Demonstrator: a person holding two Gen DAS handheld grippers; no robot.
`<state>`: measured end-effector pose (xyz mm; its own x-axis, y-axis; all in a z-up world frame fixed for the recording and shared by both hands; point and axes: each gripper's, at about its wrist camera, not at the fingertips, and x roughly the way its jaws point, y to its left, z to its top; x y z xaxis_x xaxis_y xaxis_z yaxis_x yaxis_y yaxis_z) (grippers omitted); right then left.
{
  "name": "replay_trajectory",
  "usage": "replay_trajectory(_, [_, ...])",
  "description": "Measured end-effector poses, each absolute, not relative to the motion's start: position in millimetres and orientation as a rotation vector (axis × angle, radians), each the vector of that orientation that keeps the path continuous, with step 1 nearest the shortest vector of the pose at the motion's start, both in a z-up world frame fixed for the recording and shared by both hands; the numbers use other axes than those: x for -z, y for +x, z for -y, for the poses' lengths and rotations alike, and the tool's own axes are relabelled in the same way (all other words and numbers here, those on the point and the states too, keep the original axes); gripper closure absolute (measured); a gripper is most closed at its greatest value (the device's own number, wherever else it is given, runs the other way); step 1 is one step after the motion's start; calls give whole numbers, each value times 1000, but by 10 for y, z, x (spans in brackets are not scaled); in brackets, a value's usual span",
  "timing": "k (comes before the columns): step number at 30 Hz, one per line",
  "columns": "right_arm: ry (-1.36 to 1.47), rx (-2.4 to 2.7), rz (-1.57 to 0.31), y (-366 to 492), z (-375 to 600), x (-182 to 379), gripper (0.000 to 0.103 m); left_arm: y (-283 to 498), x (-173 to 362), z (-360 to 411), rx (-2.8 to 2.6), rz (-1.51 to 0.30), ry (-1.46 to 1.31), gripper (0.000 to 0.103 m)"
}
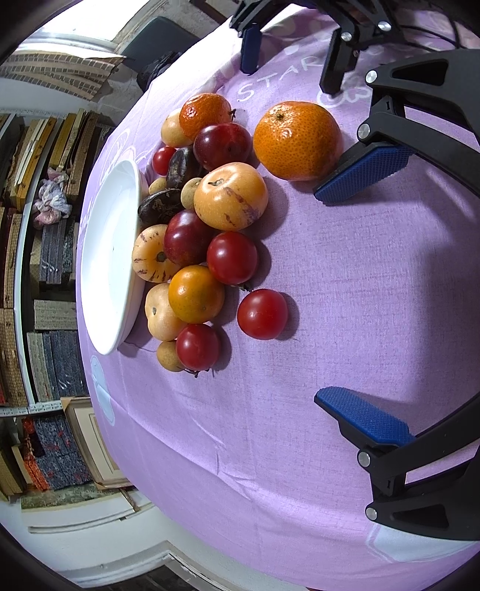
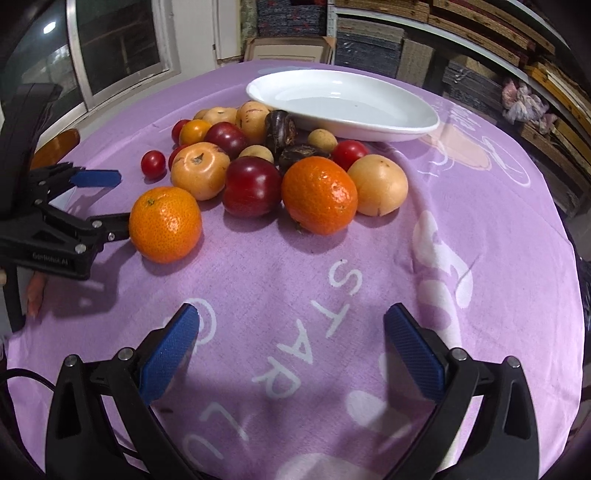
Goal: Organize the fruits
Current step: 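Grasp the tangerine with the right tool while the left tool grasps a red cherry tomato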
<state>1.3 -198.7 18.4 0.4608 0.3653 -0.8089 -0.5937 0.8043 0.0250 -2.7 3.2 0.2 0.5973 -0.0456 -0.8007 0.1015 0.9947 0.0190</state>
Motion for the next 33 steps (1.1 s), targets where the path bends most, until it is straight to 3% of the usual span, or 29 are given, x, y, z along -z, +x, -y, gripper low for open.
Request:
replay_trajectory(14, [-178, -625, -782, 104, 2258, -428, 8, 26, 23, -118, 172, -926, 104, 3])
replay_trajectory(16, [-196, -634, -779, 157, 2200, -443, 45, 38, 18, -111, 144, -928, 87, 3])
replay_trajectory(18, [-186, -661, -799, 240, 2154, -439, 55, 47, 9, -90, 119, -928, 76, 3])
replay_trajectory(33, [-178, -726, -805, 560, 1921, -392, 58, 55, -2, -97, 111, -929, 71, 3])
